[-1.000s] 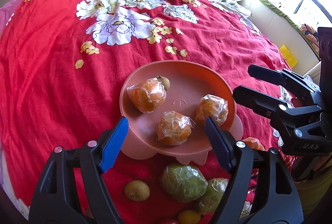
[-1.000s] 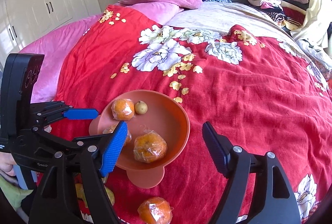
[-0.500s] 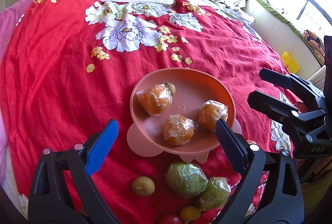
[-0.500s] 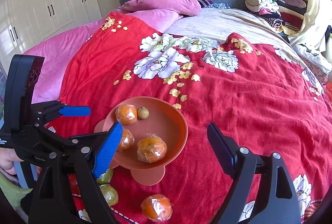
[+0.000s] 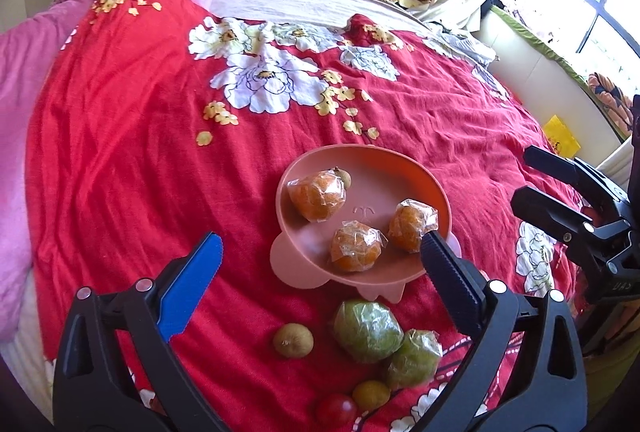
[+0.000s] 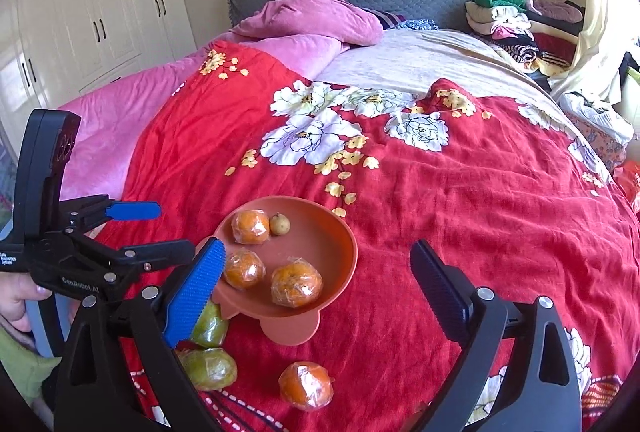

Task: Organize fruits
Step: 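Pull both open tools back away from the bowl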

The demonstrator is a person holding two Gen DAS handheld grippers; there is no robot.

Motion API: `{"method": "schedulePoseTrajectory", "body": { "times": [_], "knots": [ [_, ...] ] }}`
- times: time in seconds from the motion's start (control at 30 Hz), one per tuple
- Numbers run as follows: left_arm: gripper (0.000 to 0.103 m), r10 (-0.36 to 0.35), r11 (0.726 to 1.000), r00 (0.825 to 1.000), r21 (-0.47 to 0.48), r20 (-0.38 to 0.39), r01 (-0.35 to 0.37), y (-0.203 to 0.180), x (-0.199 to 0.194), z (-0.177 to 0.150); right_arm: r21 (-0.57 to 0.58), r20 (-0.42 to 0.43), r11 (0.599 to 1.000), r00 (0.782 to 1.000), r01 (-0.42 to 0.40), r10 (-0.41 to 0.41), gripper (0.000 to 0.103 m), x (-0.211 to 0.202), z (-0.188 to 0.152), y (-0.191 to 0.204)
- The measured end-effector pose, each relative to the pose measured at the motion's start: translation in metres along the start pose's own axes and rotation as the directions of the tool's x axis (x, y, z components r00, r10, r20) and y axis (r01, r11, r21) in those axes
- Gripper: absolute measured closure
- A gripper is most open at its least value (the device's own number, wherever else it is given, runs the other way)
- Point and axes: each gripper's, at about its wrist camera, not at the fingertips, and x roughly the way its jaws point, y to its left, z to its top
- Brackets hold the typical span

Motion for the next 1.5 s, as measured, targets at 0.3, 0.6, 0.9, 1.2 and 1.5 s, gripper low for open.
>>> {"method": "schedulePoseTrajectory", "body": {
  "times": [0.3,0.6,0.9,1.2,1.5],
  "knots": [
    [0.010,0.009,1.000,1.000,-0.006,0.017,-0.009,0.006,-0.016,-0.010,-0.028,0.016,1.000,1.000,-0.010,0.011,0.009,-0.016,-0.004,0.014],
    [0.010,0.036,0.999,0.999,0.007,0.038,-0.036,0.010,-0.032,-0.024,-0.042,0.029,0.999,1.000,-0.006,0.007,0.007,-0.030,-0.009,0.021],
    [0.010,0.046,0.999,0.998,0.010,0.038,-0.046,0.012,-0.041,-0.039,-0.045,0.026,0.999,1.000,-0.006,0.007,0.007,-0.038,-0.018,0.025],
    [0.010,0.068,0.997,0.997,0.036,0.034,-0.069,0.011,-0.047,-0.050,-0.069,0.011,0.997,1.000,-0.019,0.019,0.006,-0.046,-0.030,0.035],
    [0.010,0.073,0.995,0.997,0.063,0.016,-0.073,0.004,-0.047,-0.066,-0.069,-0.012,0.997,1.000,-0.029,0.028,0.006,-0.047,-0.043,0.040]
  ]
}}
